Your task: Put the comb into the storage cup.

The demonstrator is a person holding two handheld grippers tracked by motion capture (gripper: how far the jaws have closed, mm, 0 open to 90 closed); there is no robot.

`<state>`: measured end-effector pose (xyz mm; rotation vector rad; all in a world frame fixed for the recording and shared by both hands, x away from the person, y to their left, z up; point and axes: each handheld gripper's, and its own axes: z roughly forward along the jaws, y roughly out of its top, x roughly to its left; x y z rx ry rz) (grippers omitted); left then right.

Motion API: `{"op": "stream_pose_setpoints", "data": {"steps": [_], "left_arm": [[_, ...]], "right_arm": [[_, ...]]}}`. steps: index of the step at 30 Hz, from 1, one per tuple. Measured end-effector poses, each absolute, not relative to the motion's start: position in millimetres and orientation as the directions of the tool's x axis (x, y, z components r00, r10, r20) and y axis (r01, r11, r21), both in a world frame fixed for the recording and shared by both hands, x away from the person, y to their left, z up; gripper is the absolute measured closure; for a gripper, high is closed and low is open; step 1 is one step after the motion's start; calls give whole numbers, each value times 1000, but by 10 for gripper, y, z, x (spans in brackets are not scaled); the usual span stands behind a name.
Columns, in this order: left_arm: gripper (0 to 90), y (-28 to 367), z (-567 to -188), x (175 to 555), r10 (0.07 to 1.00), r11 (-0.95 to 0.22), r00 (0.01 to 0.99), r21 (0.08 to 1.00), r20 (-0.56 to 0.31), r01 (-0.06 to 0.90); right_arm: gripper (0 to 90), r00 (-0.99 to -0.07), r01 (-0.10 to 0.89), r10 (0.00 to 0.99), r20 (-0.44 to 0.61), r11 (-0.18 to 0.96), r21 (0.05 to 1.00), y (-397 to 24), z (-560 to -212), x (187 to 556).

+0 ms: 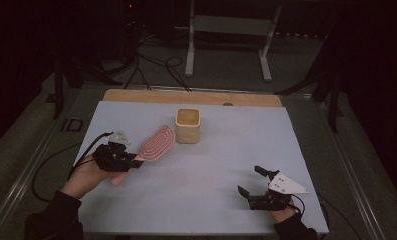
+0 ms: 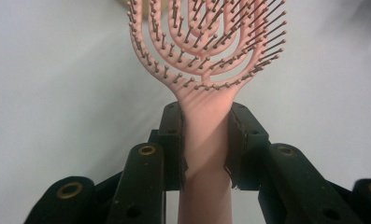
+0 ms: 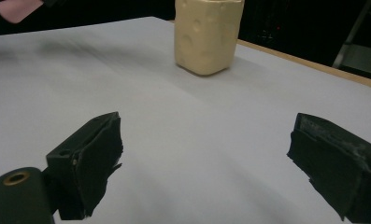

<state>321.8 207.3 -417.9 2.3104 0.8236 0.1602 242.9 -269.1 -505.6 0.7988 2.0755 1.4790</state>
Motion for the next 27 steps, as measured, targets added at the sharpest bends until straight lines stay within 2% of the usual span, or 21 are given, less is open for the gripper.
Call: {"op": "stream_pose_setpoints", "data": {"steps": [13,27], "left_arm": [[701,1840,-4015,3320,594,-524,801,722,-69,451],[701,1503,-3853,3607,618,-436,785,813,-40,385]], "right_arm": [[93,-722,188,691,-38,249,950,-2695,-5057,2430],[93,-722,184,691,-41,248,951,-2705,-5053,2431]]}}
